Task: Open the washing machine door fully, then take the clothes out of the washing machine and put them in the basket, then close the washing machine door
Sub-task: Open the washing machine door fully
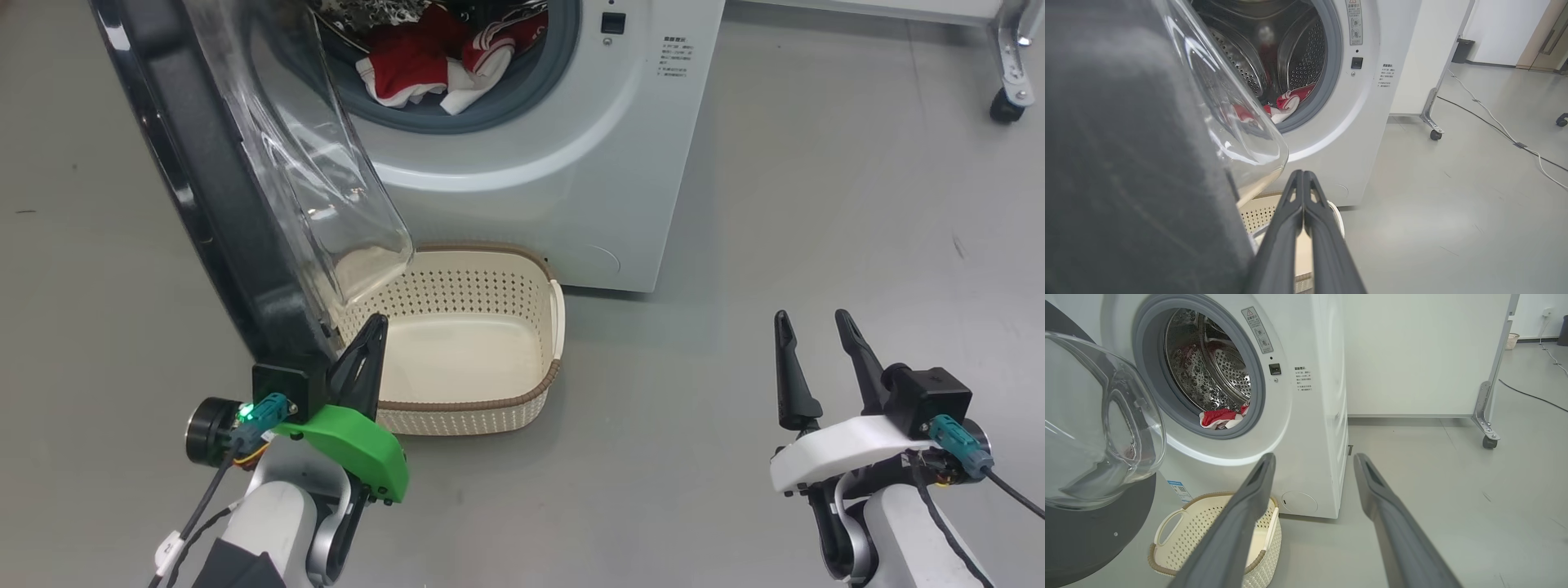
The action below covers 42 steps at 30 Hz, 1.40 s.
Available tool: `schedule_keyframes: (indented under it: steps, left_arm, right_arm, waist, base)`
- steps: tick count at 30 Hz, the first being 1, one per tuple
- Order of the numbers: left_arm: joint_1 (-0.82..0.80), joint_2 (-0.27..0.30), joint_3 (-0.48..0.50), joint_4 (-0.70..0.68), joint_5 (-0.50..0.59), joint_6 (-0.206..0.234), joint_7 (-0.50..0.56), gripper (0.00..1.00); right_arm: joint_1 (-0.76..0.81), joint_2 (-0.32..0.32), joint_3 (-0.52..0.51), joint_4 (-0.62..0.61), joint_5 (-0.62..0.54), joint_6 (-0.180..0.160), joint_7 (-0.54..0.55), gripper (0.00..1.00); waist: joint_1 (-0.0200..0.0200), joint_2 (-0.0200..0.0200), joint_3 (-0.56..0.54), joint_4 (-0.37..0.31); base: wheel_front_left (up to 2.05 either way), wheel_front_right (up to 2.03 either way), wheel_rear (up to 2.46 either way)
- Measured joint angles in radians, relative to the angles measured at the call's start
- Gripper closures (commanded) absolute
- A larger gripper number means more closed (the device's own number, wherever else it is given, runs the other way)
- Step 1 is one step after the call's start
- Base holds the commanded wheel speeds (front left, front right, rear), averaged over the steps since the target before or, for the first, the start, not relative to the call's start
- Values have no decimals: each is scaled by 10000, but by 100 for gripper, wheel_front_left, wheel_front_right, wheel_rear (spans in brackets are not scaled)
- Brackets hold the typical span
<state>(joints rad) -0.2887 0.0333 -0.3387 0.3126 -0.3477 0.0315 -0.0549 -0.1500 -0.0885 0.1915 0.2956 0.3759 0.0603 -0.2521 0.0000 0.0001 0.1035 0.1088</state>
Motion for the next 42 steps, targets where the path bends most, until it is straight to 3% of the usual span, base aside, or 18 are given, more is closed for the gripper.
schedule_keyframes:
  steps: [24,42]
  left_arm:
    - [17,0,272,343,-364,161,-359,100]
    - [24,518,1852,182,-805,529,-711,100]
  right_arm:
    - [180,0,12,219,-100,90,0,0]
    - [134,-105,270,69,-253,178,2,0]
  waist:
    - [0,0,-370,1228]
    - [0,0,405,1434]
  base:
    - [0,0,0]
    - [0,0,0]
